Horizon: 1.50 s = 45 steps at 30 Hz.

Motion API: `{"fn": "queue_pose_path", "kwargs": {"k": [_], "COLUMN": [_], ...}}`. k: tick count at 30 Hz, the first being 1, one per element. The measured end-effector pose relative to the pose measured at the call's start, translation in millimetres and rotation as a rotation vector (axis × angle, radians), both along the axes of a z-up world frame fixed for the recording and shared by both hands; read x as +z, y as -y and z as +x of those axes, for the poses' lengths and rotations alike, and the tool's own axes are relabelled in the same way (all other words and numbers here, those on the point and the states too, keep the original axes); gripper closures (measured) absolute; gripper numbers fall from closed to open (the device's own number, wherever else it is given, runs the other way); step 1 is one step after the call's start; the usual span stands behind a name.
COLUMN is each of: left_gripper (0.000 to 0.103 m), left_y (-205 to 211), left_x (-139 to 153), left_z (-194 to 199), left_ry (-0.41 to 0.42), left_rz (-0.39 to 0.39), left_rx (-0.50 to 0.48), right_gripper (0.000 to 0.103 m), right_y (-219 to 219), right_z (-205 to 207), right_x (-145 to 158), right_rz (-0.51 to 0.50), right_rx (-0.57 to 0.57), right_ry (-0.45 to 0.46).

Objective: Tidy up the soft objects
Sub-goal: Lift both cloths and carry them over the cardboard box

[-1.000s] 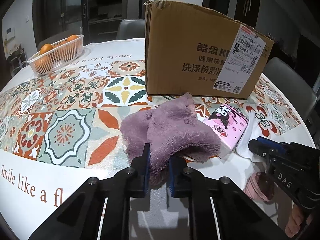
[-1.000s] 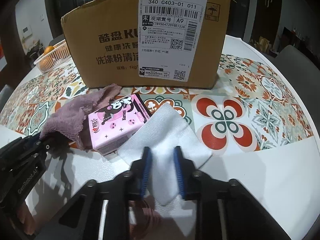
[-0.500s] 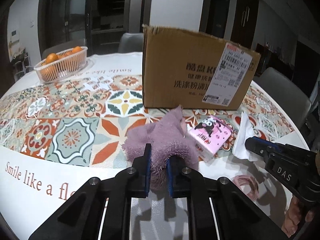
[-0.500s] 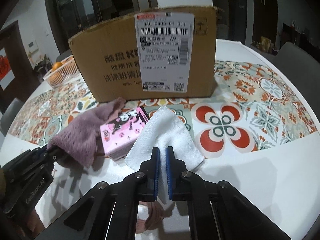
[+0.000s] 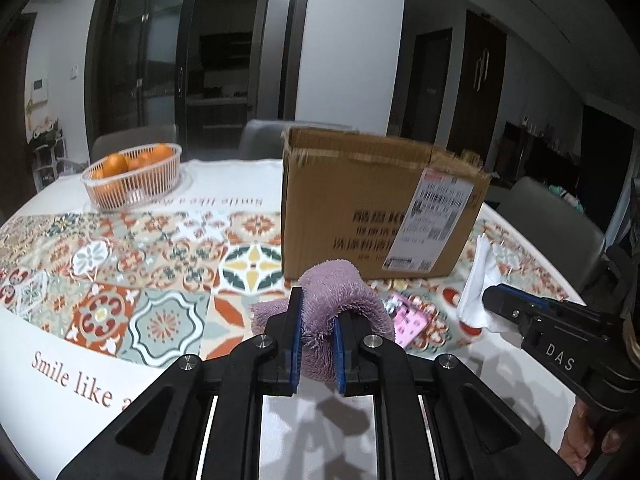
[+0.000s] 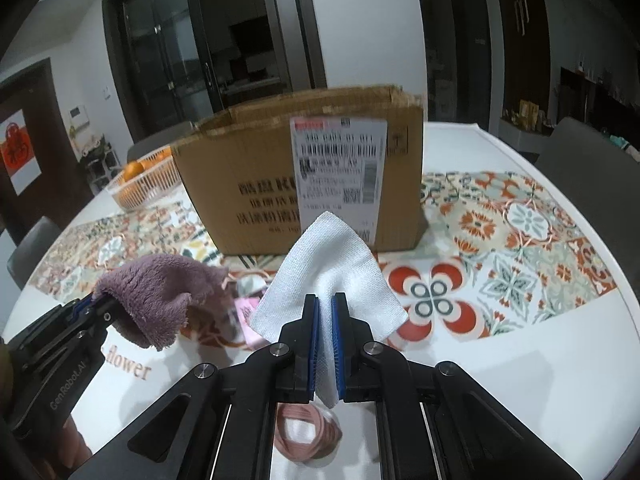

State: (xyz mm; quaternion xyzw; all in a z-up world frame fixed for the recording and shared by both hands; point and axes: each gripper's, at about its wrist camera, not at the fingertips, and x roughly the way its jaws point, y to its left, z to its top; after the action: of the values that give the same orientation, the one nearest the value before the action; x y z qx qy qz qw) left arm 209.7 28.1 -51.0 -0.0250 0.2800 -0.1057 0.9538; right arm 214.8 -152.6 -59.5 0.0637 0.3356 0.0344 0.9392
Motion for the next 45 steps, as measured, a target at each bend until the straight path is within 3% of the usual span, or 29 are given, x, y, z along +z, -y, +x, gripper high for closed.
{"fn": "queue_pose_path", "kwargs": {"k": [26,35,45], "left_gripper": [0.089,0.089,0.089], "left_y": [10,17,28], "left_x": [103,127,133], "left_z": [17,39,69], "left_ry": [0.248,0.294,0.301], "left_rz": [-0.039,-0.025,-0.016], "left_rx": [-0.049,-0.077,-0.096], "right_gripper": [0.095,0.095,0.095], "right_y": [0,2,14], "right_z": [9,25,51], "right_x": [93,117,127], "right_rz": [0.016,0.009,0.005], "right_rx": [0.038,0.051,0.048], "right_ry": [0.261,0.321,0.338]}}
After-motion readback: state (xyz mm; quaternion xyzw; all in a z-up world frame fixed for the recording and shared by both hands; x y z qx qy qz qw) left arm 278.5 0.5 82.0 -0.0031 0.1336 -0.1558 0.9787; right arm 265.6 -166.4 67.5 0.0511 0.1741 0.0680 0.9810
